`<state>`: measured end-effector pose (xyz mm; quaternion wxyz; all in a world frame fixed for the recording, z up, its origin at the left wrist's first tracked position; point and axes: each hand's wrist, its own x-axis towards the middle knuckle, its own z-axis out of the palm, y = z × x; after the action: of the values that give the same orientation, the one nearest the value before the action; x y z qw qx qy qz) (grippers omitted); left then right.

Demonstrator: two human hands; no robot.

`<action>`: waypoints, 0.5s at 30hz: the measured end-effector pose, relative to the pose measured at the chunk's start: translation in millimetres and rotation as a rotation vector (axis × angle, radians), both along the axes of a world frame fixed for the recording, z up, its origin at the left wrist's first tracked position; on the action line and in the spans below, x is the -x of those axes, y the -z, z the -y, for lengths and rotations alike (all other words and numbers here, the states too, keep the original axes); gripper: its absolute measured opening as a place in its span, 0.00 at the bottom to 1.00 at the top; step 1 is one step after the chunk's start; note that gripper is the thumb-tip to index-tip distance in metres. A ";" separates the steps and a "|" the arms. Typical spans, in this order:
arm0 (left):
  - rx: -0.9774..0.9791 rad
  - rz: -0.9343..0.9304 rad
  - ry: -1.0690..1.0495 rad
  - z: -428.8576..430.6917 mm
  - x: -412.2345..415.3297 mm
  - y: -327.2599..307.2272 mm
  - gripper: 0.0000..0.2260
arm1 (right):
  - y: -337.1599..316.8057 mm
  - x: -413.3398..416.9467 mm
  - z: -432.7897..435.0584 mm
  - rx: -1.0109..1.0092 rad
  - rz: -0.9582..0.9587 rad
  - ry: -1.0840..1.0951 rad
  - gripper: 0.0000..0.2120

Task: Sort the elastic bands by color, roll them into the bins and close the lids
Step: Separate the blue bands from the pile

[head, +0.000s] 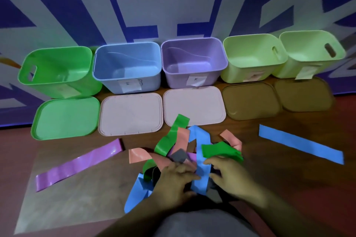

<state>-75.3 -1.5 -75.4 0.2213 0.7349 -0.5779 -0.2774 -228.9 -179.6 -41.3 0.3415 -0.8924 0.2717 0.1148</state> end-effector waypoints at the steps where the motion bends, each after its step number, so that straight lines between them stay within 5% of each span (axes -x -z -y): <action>1: -0.005 0.008 0.011 0.7 3.7 3.8 0.23 | -0.6 0.9 0.8 -0.025 -0.001 0.012 0.17; 8: 0.007 0.129 -0.019 10.5 26.5 4.7 0.18 | 2.2 7.6 11.2 -0.173 0.000 0.035 0.17; 15: -0.005 -0.095 -0.364 17.2 19.2 -25.6 0.12 | -4.2 2.5 22.9 -0.238 0.021 -0.011 0.20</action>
<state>-94.4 -18.7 -49.7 0.2930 0.8139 -0.4237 -0.2687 -231.4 -202.5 -37.1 0.4472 -0.8482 0.2476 0.1386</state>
